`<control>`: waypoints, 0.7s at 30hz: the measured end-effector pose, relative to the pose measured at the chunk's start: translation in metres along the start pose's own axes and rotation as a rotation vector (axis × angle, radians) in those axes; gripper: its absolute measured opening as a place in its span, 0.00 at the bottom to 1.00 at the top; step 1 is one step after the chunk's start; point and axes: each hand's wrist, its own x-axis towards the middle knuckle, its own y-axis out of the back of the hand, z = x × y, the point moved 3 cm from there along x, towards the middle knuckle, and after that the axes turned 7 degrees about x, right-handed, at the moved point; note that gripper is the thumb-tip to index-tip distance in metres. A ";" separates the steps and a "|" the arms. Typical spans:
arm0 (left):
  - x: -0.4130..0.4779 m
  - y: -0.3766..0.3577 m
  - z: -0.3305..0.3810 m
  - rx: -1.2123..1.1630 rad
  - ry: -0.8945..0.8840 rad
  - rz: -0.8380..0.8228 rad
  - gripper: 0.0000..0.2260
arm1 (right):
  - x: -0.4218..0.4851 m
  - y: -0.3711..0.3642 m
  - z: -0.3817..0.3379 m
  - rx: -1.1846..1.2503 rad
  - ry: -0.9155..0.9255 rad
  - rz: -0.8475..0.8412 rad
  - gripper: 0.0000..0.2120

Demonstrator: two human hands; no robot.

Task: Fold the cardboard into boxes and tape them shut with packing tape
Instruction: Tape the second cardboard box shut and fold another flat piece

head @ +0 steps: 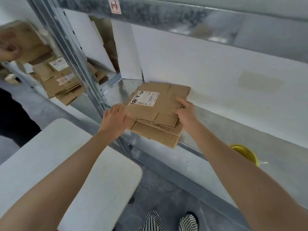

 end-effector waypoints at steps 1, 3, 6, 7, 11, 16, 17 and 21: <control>0.001 0.002 0.001 0.003 -0.012 0.002 0.14 | -0.005 0.004 -0.003 0.026 0.015 0.000 0.26; 0.002 0.008 0.008 0.004 -0.036 0.016 0.15 | -0.016 0.016 -0.009 0.054 0.054 0.010 0.27; 0.000 0.017 0.027 -0.003 -0.055 0.031 0.14 | -0.036 0.040 -0.021 0.058 0.122 0.028 0.27; -0.001 0.018 0.035 -0.003 -0.068 0.033 0.15 | -0.043 0.051 -0.025 0.057 0.145 0.035 0.27; -0.006 0.023 0.078 0.001 -0.129 0.057 0.17 | -0.071 0.102 -0.037 0.050 0.211 0.071 0.27; -0.019 0.027 0.160 -0.033 -0.196 0.134 0.16 | -0.107 0.190 -0.040 0.031 0.244 0.143 0.26; -0.023 0.026 0.179 -0.044 -0.214 0.159 0.14 | -0.115 0.210 -0.038 0.039 0.245 0.148 0.26; -0.051 0.017 0.260 -0.083 -0.244 0.186 0.15 | -0.146 0.291 -0.030 0.048 0.242 0.155 0.26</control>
